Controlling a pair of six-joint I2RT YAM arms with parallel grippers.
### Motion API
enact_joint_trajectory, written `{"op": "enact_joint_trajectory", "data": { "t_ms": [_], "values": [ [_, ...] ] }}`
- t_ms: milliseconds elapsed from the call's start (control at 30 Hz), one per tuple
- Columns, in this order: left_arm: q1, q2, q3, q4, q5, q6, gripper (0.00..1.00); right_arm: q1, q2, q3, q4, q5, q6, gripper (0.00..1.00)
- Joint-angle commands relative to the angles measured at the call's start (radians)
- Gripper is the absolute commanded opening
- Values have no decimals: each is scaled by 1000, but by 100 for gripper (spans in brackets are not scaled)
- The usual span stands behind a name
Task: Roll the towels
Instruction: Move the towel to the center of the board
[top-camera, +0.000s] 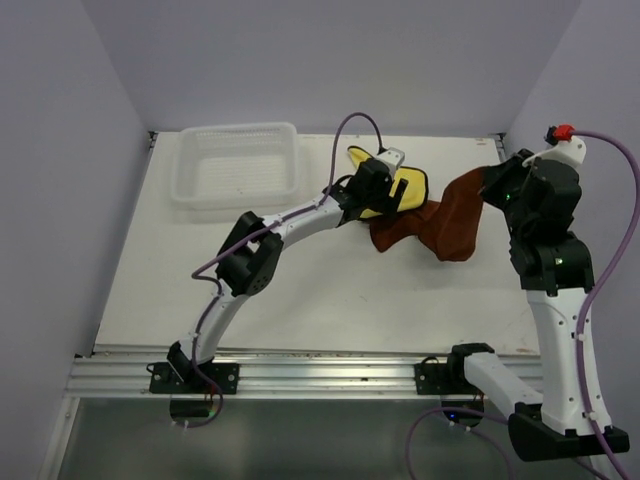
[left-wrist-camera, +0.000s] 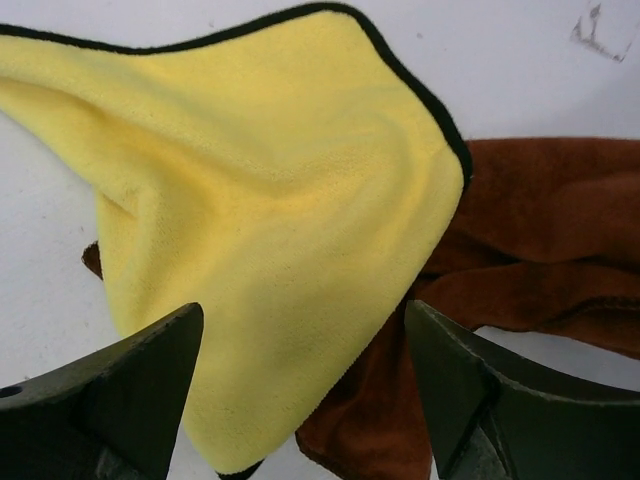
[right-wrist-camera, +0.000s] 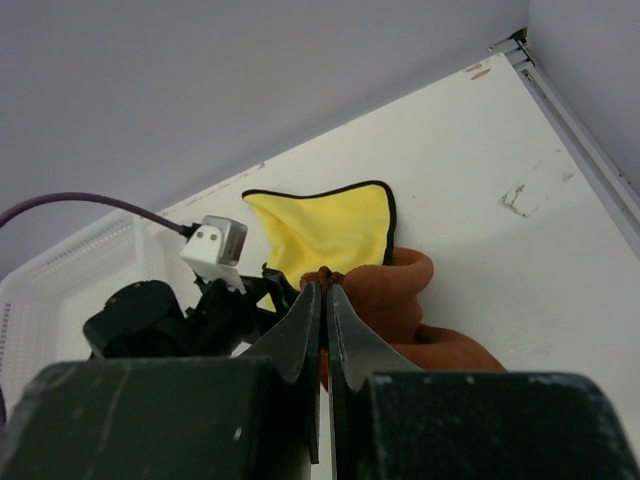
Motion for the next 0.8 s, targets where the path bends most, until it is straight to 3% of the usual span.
{"op": "enact_joint_trajectory", "data": {
  "t_ms": [0,133,267,367,400,500,633,700,767],
  "values": [
    [-1,42,46,-36,-6,77,85,-1,-32,-2,21,-19,-1,0],
    [1,61,0,-20,7,78,84,0,-38,-20,21,-16,-7,0],
    [-1,82,-3,-14,5,86,74,-1,-27,-48,35,-12,-6,0],
    [1,85,14,-16,-38,93,54,0,-23,-54,38,-7,-9,0],
    [1,81,12,-10,-49,95,42,-1,-26,-56,38,-4,-10,0],
    [2,62,17,12,-100,104,26,-1,-33,-60,37,13,-26,0],
    [10,10,15,38,-195,107,27,0,-46,-54,8,74,-38,0],
    [19,-16,5,55,-207,106,34,-1,-40,-42,-24,140,-43,0],
    [40,-49,1,73,-187,91,35,0,-29,-11,-95,290,-43,0]
  ]
}}
